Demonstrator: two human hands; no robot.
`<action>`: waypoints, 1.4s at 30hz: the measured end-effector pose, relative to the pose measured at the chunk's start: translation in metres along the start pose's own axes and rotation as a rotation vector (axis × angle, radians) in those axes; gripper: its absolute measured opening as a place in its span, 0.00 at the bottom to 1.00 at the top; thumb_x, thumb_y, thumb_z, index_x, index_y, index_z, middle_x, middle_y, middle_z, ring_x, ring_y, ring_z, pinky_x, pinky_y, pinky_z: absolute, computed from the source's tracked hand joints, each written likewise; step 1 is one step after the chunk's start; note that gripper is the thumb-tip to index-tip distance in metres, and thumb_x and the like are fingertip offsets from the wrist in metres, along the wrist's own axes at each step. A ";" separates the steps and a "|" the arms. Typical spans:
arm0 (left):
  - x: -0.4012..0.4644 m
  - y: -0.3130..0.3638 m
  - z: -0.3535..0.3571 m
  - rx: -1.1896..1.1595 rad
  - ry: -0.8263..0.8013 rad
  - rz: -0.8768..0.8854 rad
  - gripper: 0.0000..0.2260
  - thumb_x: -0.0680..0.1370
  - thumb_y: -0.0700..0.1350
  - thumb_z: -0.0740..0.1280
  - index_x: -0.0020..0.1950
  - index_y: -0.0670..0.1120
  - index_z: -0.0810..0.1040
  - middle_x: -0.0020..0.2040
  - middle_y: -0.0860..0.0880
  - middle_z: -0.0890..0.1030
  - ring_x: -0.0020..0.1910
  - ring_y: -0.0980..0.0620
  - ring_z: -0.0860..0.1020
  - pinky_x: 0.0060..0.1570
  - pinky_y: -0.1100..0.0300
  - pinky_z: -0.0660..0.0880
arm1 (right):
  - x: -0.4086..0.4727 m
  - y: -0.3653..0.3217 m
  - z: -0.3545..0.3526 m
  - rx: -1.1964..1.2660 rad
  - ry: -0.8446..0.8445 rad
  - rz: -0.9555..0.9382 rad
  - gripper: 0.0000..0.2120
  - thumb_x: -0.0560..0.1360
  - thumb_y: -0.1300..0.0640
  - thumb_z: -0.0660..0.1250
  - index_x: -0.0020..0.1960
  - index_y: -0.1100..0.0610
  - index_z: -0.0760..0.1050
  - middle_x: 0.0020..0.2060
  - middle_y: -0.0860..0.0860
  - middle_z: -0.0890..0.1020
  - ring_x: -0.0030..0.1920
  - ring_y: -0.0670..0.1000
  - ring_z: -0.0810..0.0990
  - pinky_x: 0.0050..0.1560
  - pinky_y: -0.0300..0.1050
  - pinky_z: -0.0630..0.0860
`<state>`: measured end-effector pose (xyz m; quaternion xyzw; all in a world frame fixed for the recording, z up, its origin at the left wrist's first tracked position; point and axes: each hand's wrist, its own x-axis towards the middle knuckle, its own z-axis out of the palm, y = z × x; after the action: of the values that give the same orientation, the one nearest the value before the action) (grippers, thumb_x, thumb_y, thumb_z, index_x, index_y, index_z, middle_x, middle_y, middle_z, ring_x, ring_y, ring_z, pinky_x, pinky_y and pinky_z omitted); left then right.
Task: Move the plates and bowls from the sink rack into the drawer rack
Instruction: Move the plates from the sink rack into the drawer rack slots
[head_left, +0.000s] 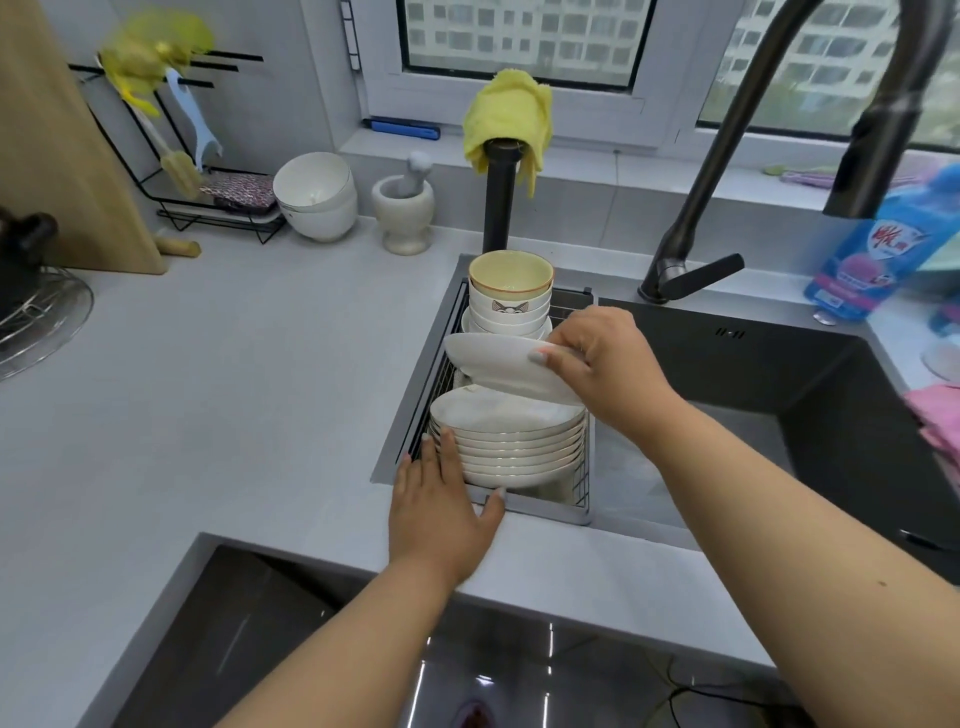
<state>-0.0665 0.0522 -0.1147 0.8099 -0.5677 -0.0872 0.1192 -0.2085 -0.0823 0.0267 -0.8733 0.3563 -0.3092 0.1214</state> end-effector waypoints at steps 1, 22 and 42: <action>0.000 0.000 -0.001 -0.006 0.006 -0.004 0.39 0.77 0.66 0.49 0.78 0.44 0.40 0.79 0.42 0.49 0.77 0.47 0.49 0.76 0.54 0.40 | -0.002 -0.003 -0.004 0.001 0.017 -0.011 0.13 0.73 0.51 0.69 0.36 0.61 0.80 0.30 0.48 0.75 0.35 0.49 0.70 0.43 0.44 0.64; -0.230 0.049 -0.143 -1.940 0.135 -0.764 0.20 0.70 0.33 0.53 0.60 0.36 0.72 0.53 0.34 0.80 0.48 0.35 0.80 0.47 0.40 0.79 | -0.201 -0.136 -0.059 0.109 -0.067 -0.552 0.27 0.80 0.42 0.51 0.33 0.55 0.77 0.29 0.49 0.77 0.33 0.53 0.74 0.43 0.47 0.65; -0.590 -0.064 -0.151 -1.898 1.159 -1.171 0.12 0.83 0.51 0.57 0.55 0.45 0.75 0.49 0.42 0.82 0.46 0.42 0.81 0.32 0.48 0.80 | -0.369 -0.396 0.023 1.301 -1.151 0.457 0.15 0.79 0.56 0.58 0.62 0.61 0.72 0.48 0.61 0.82 0.46 0.58 0.83 0.46 0.53 0.80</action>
<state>-0.1680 0.6418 0.0145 0.4543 0.2984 -0.1323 0.8289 -0.1823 0.4586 0.0122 -0.5596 0.1598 0.0675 0.8104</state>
